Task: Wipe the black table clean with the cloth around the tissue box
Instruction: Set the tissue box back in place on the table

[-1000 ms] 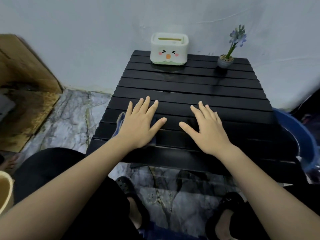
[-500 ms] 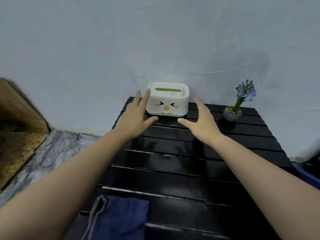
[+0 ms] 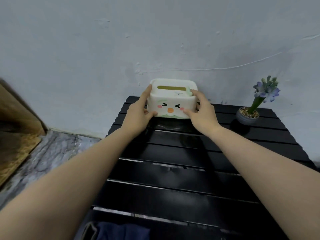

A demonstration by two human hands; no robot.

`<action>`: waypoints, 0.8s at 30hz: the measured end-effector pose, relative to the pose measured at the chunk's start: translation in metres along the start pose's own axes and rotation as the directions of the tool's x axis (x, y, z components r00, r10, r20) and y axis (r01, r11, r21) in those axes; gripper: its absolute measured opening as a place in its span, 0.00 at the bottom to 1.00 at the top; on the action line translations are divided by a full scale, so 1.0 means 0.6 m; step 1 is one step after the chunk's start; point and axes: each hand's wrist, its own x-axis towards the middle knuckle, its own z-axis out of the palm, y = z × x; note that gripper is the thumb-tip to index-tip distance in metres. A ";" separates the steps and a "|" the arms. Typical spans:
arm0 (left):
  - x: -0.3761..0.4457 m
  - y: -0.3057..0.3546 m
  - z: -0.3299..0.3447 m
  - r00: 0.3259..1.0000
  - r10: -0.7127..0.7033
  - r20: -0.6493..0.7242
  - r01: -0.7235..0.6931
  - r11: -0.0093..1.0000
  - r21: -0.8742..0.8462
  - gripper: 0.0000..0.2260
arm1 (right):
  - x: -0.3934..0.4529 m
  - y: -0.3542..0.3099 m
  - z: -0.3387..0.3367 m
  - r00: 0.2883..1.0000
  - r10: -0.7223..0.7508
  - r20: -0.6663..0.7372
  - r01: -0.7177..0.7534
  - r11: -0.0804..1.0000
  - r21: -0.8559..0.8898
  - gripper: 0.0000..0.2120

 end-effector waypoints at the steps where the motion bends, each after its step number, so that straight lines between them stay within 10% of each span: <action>1: -0.008 0.005 -0.002 1.000 0.004 -0.009 -0.004 1.000 -0.013 0.40 | -0.006 -0.005 -0.003 1.000 -0.008 -0.005 0.008 1.000 0.000 0.31; 24: -0.244 0.055 -0.042 0.997 0.052 0.059 -0.050 0.998 -0.036 0.42 | -0.264 -0.029 -0.041 0.998 -0.014 -0.060 0.023 0.987 0.157 0.34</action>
